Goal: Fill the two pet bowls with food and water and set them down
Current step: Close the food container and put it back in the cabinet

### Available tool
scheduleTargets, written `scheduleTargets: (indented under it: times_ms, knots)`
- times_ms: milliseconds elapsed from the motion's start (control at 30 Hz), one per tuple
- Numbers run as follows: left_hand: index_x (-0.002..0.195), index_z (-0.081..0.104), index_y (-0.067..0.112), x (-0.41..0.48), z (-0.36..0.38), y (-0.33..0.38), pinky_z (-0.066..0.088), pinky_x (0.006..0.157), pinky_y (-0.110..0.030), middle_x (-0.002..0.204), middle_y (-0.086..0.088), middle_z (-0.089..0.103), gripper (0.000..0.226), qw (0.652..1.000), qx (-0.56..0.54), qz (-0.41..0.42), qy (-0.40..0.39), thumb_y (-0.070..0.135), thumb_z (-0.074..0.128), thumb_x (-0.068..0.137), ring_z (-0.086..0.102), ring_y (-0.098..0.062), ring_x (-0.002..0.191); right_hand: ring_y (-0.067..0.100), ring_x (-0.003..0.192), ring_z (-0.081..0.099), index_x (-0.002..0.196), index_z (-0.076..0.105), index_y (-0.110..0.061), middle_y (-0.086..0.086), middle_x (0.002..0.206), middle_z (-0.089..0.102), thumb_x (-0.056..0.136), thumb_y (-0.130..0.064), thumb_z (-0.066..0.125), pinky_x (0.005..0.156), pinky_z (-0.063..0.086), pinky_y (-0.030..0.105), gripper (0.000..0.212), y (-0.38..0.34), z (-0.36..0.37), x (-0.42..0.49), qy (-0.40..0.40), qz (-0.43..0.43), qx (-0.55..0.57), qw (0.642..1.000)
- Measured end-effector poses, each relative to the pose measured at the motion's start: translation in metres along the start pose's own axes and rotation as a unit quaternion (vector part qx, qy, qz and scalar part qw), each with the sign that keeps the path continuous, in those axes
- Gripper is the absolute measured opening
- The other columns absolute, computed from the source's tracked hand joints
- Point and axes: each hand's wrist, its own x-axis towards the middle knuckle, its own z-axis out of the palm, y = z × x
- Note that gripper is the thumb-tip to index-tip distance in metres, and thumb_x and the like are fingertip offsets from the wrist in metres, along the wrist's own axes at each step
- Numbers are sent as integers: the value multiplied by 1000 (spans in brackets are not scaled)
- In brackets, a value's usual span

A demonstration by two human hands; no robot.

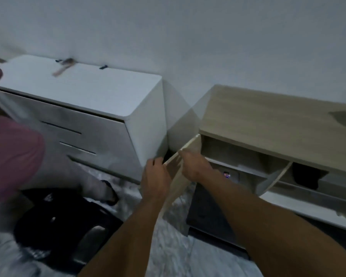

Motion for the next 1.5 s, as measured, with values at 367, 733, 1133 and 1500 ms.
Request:
scheduleTargets:
  times_ms: [367, 733, 1133, 1500]
  knots:
    - [108, 73, 15, 0, -15, -53, 51, 85, -35, 107, -14, 71, 26, 989, 49, -98, -101, 8, 55, 91, 66, -33, 106, 29, 150, 17, 156, 7, -10, 7, 165, -3, 95, -12, 45, 117, 27, 45, 73, -16, 34, 20, -123, -10, -82, 989]
    - [91, 74, 11, -34, 5, -16, 57, 70, -19, 84, -3, 70, 12, 941, -84, -121, -305, 11, 63, 85, 70, -28, 98, 35, 117, 57, 120, 52, -12, 12, 128, 56, 90, -45, 57, 97, 46, 49, 45, -4, 22, -31, -51, 111, -30, 992]
    - [119, 65, 0, -16, 33, 130, 49, 96, -37, 119, -21, 64, 30, 950, -50, 125, -282, 13, 50, 97, 60, -34, 112, 31, 112, 60, 131, 57, -21, 12, 124, 59, 96, -12, 48, 92, 51, 42, 38, 95, -1, -120, 1, 224, -54, 973]
    - [118, 62, 5, 0, 108, 218, 48, 89, -33, 122, -13, 56, 24, 865, 226, 345, -284, 8, 51, 97, 60, -26, 109, 29, 118, 53, 128, 58, -9, 14, 129, 52, 97, -13, 53, 96, 46, 38, 32, 188, -27, -121, 48, 231, -86, 968]
